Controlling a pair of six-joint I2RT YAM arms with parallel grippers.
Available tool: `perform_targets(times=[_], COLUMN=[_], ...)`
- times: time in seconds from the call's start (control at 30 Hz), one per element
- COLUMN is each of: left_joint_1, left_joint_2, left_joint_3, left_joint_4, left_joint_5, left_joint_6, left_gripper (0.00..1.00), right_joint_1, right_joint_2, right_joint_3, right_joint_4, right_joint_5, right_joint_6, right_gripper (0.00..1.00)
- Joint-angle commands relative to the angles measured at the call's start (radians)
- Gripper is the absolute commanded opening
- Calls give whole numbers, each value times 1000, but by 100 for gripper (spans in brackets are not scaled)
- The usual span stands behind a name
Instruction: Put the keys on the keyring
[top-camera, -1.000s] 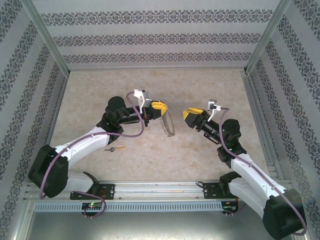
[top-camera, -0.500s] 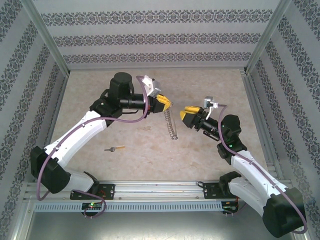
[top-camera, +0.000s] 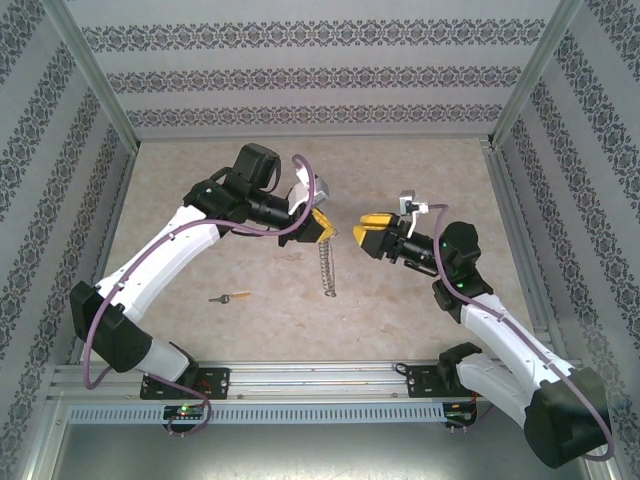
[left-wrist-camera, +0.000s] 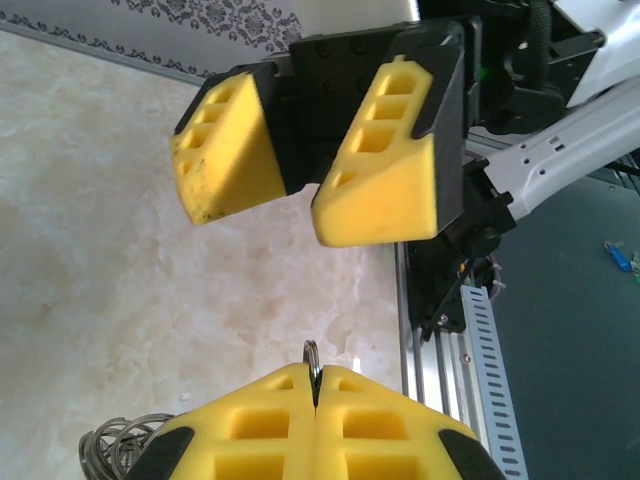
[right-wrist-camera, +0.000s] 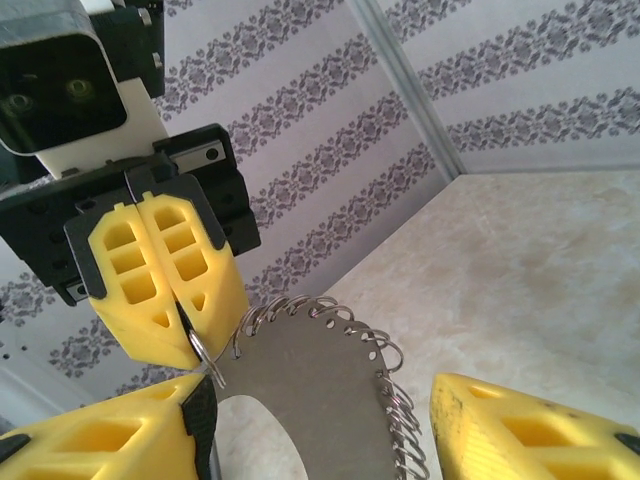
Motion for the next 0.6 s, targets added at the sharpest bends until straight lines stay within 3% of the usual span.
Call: perform_targets(times=[0.0, 0.57], left_joint_1=[-13, -21], left_joint_2=[2, -5], left_joint_3=[28, 27], left_joint_4=[-58, -51], left_joint_5=[47, 52], left_joint_6=[50, 51], left_gripper=[0, 0], right_joint_1=[29, 109], right_joint_2=[21, 85], right_joint_3=[42, 86], right_joint_4=[49, 51], right_joint_5=[-77, -110], right_joint_6=[-22, -64], right_gripper=[59, 49])
